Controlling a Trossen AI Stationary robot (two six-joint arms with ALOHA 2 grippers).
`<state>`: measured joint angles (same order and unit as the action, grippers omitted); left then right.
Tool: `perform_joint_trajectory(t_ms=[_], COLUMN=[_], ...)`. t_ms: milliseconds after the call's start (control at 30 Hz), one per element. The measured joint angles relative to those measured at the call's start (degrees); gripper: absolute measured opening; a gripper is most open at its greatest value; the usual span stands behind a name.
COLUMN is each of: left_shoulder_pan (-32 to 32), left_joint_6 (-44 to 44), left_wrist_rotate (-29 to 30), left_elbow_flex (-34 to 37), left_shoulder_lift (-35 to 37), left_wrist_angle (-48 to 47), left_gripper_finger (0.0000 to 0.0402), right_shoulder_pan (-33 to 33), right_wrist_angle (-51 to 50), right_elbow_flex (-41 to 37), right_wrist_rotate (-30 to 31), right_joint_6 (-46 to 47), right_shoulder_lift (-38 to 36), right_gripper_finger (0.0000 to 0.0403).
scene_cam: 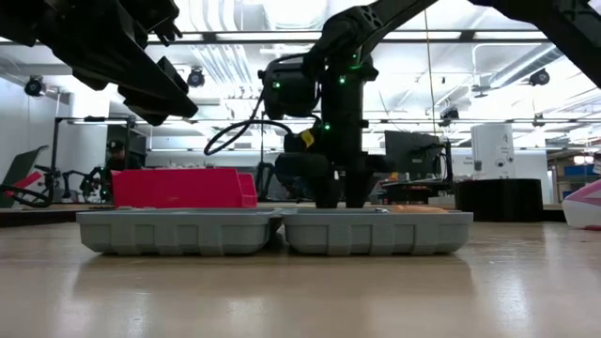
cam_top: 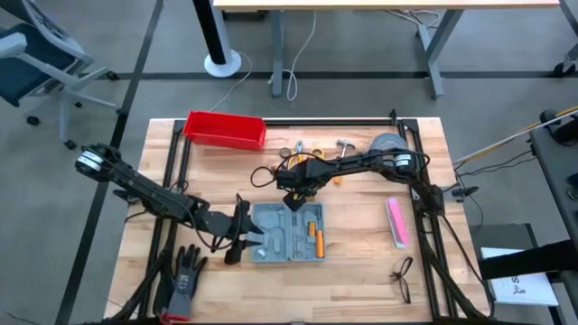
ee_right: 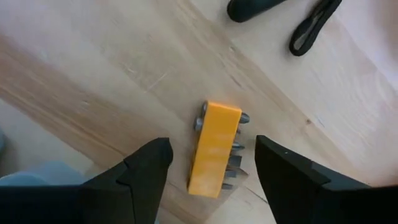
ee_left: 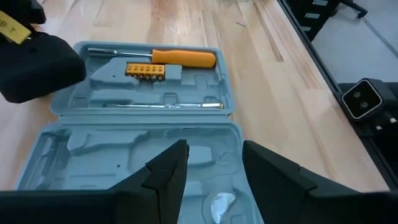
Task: Prefit tool cases
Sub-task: Put the set of interchangeable screwdriver bits into the gray toolbox
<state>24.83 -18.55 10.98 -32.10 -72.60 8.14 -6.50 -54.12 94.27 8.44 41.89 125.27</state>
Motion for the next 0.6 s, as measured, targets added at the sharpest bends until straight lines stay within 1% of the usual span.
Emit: perform_joint_trajectory(t_ms=[133,267,400,600], left_shoulder_pan=[0.14,0.14,0.14,0.27], left_joint_6=[0.00,0.00,0.00,0.01], left_wrist_rotate=[0.00,0.00,0.00,0.00], left_elbow_flex=[0.00,0.00,0.00,0.00], left_shoulder_lift=[0.00,0.00,0.00,0.13], left_wrist_angle=[0.00,0.00,0.00,0.02], left_gripper_finger=[0.0162,0.0162,0.0162,0.0162], right_shoulder_pan=[-0.27,-0.39,-0.41,-0.44], right_wrist_angle=[1.11,1.26,1.11,1.08], right_elbow_flex=[-0.69,-1.00,-1.05,-1.09], right_wrist_rotate=[-0.01,-0.91,-0.80,-0.72], right_joint_6=[-1.14,-1.89,-2.82,-5.24], right_shoulder_lift=[-0.02,-0.07,-0.07,-0.11], right_gripper_finger=[0.0203,0.0176,0.0135,0.0056])
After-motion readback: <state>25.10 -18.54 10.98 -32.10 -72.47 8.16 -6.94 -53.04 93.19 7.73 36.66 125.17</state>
